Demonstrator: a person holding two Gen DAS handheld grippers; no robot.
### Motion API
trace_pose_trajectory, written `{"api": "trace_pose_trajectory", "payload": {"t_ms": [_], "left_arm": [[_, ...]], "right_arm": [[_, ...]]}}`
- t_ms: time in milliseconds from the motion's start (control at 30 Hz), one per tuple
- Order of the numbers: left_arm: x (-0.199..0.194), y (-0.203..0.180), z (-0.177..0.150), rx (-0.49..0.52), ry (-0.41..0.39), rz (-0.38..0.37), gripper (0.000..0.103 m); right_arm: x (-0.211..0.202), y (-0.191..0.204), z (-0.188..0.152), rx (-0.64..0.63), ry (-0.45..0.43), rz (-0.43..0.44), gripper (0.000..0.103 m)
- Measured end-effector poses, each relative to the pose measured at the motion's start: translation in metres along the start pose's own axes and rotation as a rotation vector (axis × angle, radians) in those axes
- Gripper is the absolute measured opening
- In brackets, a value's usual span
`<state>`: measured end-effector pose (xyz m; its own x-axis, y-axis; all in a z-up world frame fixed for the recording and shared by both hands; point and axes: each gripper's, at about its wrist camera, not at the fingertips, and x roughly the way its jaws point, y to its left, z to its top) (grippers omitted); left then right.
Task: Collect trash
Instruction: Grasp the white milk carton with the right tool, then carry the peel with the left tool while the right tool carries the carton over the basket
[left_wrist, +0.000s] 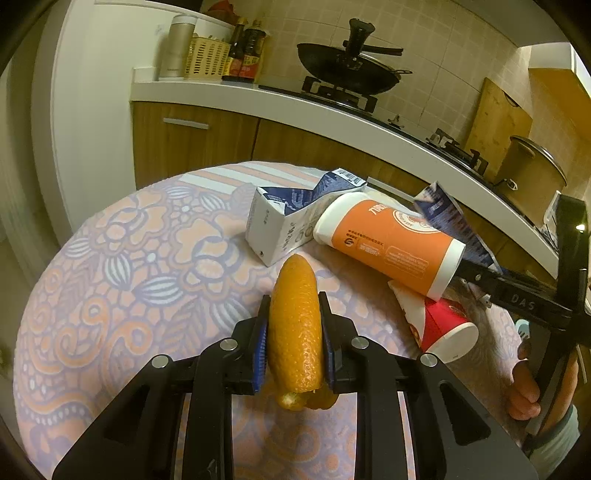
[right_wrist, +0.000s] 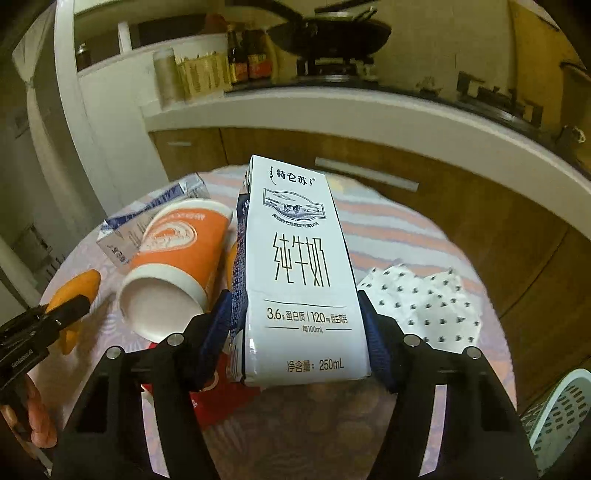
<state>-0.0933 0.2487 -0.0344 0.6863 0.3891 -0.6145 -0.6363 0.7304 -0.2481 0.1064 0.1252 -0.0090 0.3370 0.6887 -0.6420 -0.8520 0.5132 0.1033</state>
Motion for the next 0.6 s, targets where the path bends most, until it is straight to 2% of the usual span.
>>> {"api": "trace_pose_trajectory", "payload": {"t_ms": [200,433,600], "left_arm": [[-0.007,-0.004,-0.001,0.018,-0.023,-0.002,0.022],[-0.025,-0.015,-0.001,0.010,-0.040,-0.059,0.022],[-0.042,-0.040,-0.001,0.053,-0.058,-0.082,0.022]], "right_arm": [[-0.023,0.003,-0.004,0.012,-0.042,-0.039,0.062],[-0.072,0.013,-0.011,-0.030,-0.065,-0.233,0.062],[-0.101,0.010,-0.021,-0.013,-0.077,-0.298,0.062]]}}
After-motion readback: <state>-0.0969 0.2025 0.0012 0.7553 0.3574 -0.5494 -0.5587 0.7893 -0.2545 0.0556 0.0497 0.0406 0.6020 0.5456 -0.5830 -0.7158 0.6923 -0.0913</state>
